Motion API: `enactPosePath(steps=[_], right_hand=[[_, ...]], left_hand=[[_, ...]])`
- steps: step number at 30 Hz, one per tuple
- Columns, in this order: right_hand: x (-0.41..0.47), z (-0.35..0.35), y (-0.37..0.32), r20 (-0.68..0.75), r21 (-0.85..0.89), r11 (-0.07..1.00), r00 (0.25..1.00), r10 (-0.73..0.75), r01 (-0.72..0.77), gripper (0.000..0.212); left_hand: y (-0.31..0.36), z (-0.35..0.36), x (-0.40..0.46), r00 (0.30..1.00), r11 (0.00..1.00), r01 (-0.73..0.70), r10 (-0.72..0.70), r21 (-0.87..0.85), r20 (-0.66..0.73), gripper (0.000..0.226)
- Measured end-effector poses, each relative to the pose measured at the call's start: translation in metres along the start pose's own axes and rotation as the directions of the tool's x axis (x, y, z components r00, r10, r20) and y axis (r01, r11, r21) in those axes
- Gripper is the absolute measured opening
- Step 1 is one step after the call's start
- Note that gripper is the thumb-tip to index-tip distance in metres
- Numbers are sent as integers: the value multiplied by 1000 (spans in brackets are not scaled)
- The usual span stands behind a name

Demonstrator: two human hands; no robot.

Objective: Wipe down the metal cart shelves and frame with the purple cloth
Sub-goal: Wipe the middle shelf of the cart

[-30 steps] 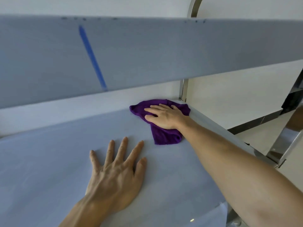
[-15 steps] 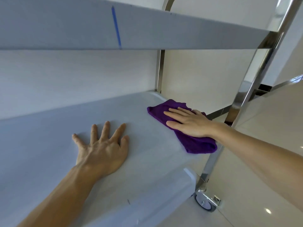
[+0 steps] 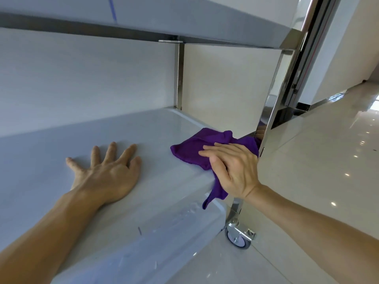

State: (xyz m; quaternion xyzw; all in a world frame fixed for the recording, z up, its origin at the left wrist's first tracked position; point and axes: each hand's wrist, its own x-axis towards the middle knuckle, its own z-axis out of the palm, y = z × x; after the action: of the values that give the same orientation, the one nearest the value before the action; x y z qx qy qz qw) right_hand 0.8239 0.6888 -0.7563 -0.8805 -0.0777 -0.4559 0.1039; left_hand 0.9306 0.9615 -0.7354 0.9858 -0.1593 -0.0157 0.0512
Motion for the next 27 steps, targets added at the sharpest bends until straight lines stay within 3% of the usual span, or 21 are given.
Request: enactPosePath(steps=[7,10,12,17,23,27], right_hand=[[-5,10,32,-129,7,964,957,-261,264,42],[-3,8,56,-146,-18,932,921,-362,363,45],[-4,10,64,-180,-30,931,915,-362,363,48],[-5,13,63,-227,-24,943,917,-330,333,47],[-6,11,49,-210,-34,958,935,-286,285,50],[-6,5,30,-172,-21,978,963,-209,209,47]], left_hand=[[-6,-2,3,998,1000,15,-15,-2,-60,83],[-4,-4,-2,998,1000,12,-13,-19,-66,80],[2,-10,-9,991,1000,24,-23,1,-129,74],[18,-19,-31,931,969,26,67,246,-359,59],[-35,-7,-102,899,997,-27,57,76,-434,64],[-50,3,-141,854,999,3,25,54,-519,51]])
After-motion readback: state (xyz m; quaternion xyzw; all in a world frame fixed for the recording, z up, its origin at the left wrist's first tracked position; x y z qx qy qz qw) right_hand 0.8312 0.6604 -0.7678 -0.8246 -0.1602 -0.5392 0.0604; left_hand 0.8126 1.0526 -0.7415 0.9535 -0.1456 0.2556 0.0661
